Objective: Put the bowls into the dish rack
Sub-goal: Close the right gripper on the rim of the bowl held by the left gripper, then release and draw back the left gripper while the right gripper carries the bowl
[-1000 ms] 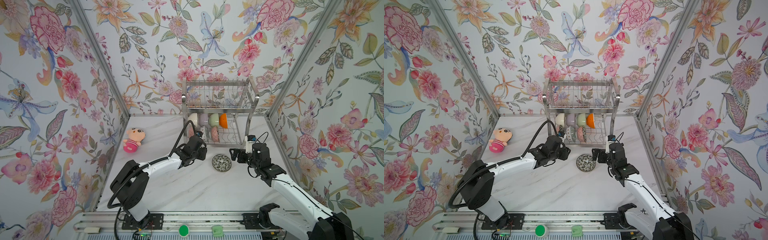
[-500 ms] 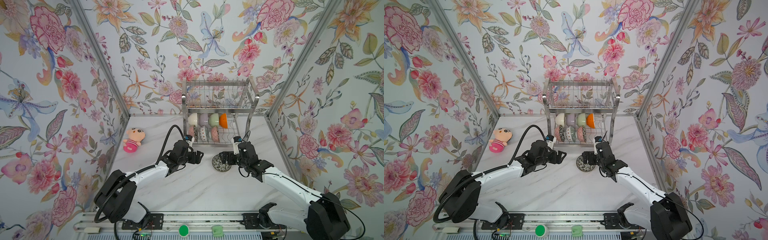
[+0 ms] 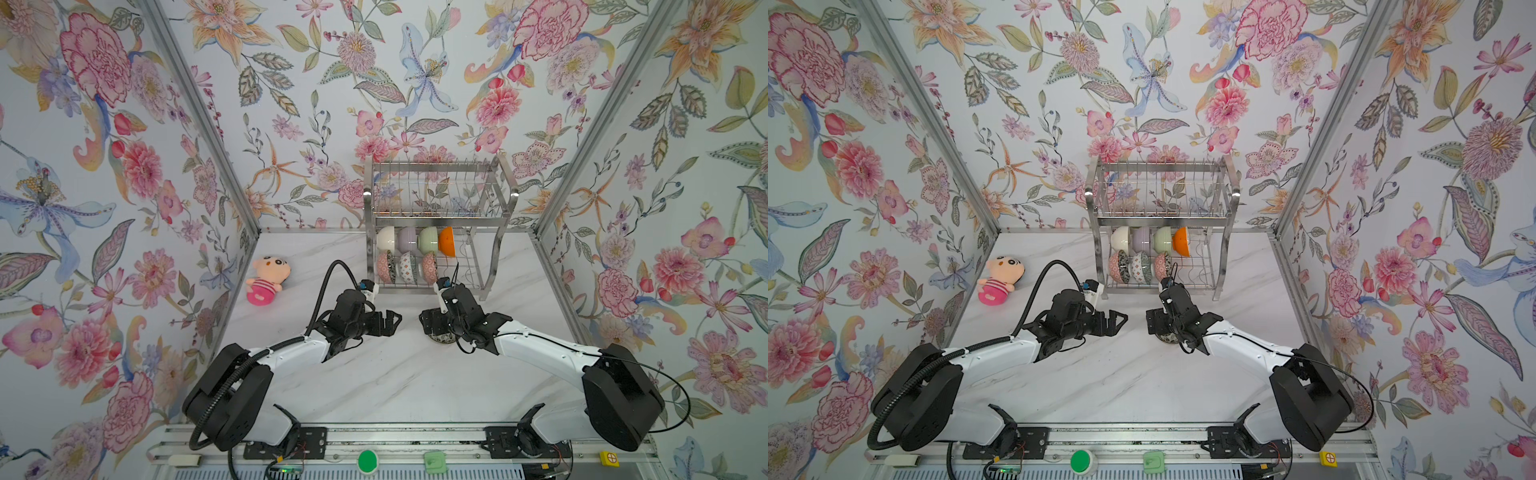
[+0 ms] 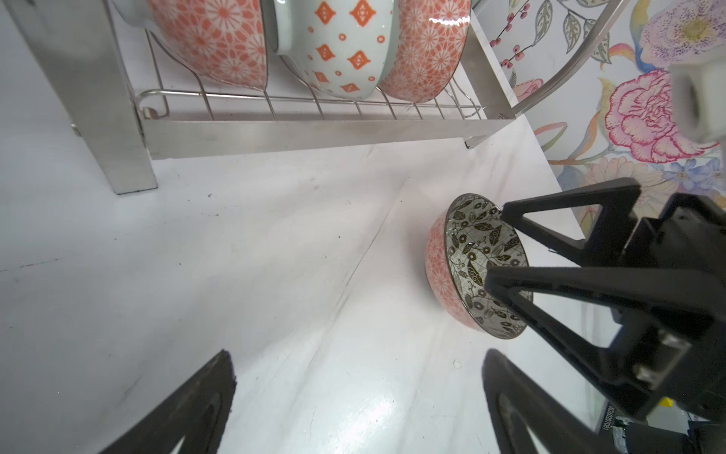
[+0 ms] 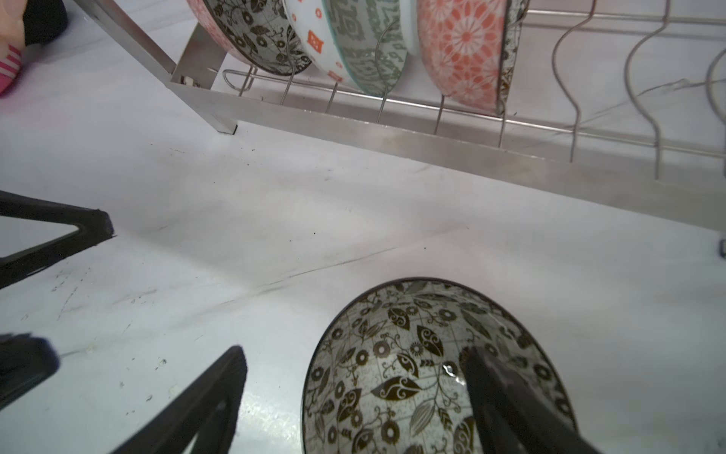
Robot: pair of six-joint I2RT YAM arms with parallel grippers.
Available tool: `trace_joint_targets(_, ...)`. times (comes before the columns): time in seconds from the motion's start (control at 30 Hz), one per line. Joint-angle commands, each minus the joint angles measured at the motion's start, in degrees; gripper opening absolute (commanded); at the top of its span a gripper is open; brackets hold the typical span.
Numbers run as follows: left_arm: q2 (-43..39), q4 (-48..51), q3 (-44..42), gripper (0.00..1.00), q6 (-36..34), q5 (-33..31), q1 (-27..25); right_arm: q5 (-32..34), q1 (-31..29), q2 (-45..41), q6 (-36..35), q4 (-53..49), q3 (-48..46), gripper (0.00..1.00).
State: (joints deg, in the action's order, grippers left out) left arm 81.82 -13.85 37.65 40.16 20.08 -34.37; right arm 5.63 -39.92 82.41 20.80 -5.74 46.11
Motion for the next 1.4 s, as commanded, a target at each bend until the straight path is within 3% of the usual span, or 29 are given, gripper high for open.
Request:
trace_joint_targets(0.0,-1.4,-2.1,-0.8,0.99,0.7,2.5,0.8,1.2,-1.1,2.3,-0.6,0.4,2.2,0.82)
trace_joint_targets(0.37,-1.0,-1.9,-0.7,0.99,1.2,1.7,0.9,1.8,-2.7,7.8,-2.0,-1.5,4.8,0.55)
trace_joint_targets(1.37,-1.2,-4.7,-1.3,0.99,3.2,1.0,0.9,6.1,-3.8,11.7,-4.6,-7.2,6.8,0.00)
